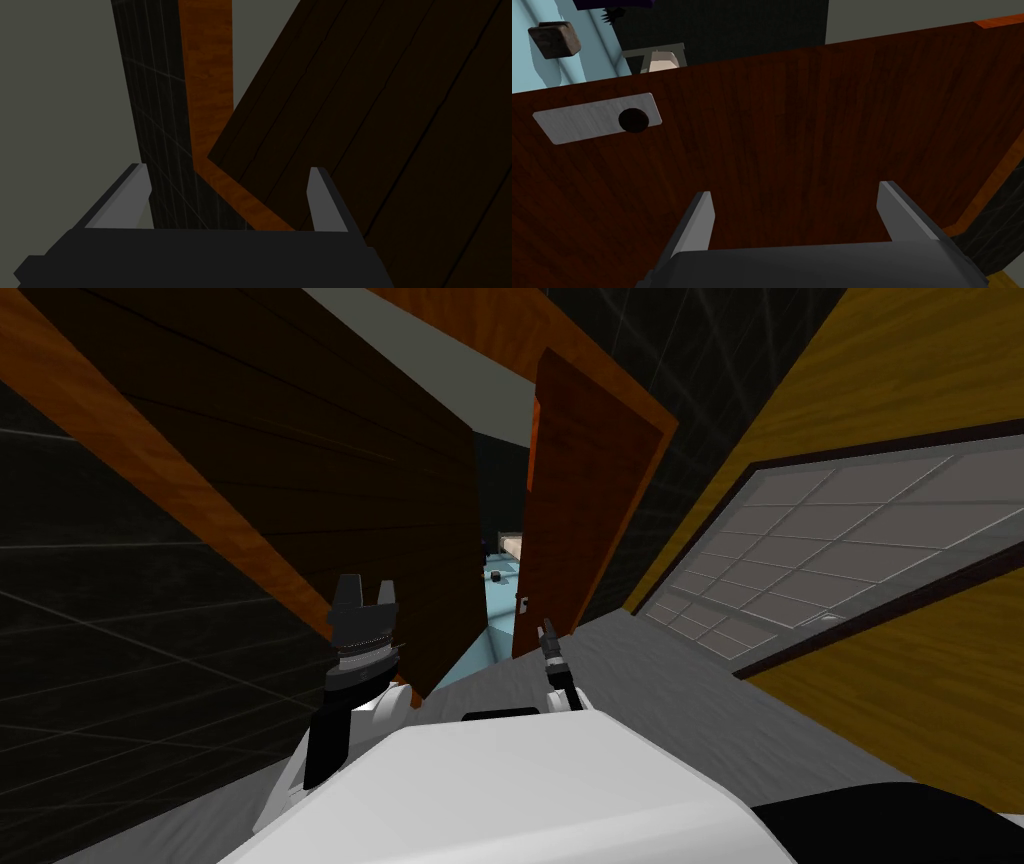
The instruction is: Push the door open
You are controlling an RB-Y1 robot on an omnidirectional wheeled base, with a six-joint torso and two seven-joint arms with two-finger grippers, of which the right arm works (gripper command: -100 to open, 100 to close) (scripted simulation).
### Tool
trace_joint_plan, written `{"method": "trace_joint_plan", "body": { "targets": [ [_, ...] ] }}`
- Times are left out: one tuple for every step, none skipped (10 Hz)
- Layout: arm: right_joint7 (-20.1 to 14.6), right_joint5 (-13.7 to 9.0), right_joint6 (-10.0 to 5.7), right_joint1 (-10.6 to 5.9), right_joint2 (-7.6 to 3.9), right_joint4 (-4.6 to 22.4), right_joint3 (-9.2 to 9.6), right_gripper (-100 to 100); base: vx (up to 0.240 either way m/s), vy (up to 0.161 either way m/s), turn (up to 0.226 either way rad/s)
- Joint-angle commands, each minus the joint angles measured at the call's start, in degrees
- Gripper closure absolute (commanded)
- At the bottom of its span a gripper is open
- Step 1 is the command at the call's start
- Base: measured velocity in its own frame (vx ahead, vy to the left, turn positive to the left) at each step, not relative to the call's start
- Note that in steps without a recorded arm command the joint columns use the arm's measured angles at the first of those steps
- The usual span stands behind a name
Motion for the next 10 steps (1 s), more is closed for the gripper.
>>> {"method": "trace_joint_plan", "body": {
  "targets": [
    [0.13,0.15,-0.08,-0.97,0.03,2.48,0.26,-100,0.060,-0.042,0.052],
    [0.21,0.28,-0.32,-1.46,0.03,4.06,0.53,-100,0.076,-0.058,0.081],
    [0.21,0.28,-0.32,-1.46,0.03,4.24,0.53,-100,0.047,-0.053,0.032],
    [0.30,0.41,-0.56,-1.94,0.03,5.97,0.79,-100,0.036,-0.056,0.043],
    [0.38,0.54,-0.80,-2.42,0.04,7.59,1.06,-100,0.067,-0.075,0.087],
    [0.38,0.54,-0.80,-2.42,0.04,7.70,1.06,-100,0.050,-0.060,0.029],
    [0.46,0.67,-1.04,-2.90,0.04,9.42,1.32,-100,0.047,-0.046,0.037],
    [0.54,0.78,-1.25,-3.34,0.08,10.98,1.56,-100,0.054,-0.067,0.083],
    [0.61,0.90,-1.47,-3.77,0.11,12.55,1.80,-100,0.075,-0.085,0.074],
    [0.69,1.02,-1.69,-4.21,0.14,14.11,2.04,-100,0.077,-0.080,0.073]
  ]
}}
